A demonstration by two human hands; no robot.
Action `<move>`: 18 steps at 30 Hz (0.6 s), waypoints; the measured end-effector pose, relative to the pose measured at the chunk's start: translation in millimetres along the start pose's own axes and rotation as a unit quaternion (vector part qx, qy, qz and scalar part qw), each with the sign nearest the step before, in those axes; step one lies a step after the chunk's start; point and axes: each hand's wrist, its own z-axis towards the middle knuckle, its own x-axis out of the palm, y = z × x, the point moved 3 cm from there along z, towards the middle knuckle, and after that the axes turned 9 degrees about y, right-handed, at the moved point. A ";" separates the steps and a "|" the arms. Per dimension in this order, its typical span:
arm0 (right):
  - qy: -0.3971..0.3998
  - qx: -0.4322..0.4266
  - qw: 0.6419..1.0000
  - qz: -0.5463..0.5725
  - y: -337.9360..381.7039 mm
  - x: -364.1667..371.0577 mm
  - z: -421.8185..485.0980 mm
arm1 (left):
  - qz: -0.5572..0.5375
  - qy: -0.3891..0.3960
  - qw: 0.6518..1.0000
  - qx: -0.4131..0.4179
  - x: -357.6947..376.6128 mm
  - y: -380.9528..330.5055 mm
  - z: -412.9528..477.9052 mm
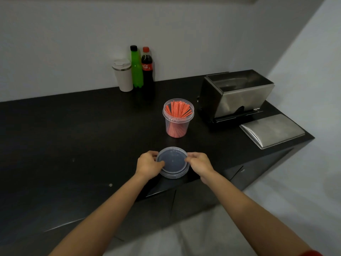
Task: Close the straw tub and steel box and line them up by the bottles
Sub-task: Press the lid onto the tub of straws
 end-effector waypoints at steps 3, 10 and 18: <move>0.013 -0.010 1.000 0.019 1.2 0.4 -1.2 | -0.009 -0.006 1.000 0.016 -0.6 3.1 -0.3; 0.000 -0.029 0.998 0.052 6.3 1.9 -5.1 | -0.064 -0.019 0.997 0.030 -3.1 7.2 2.5; -0.064 -0.119 0.989 0.058 25.6 -4.2 -12.3 | -0.077 -0.065 0.986 0.135 -16.1 -11.5 -0.2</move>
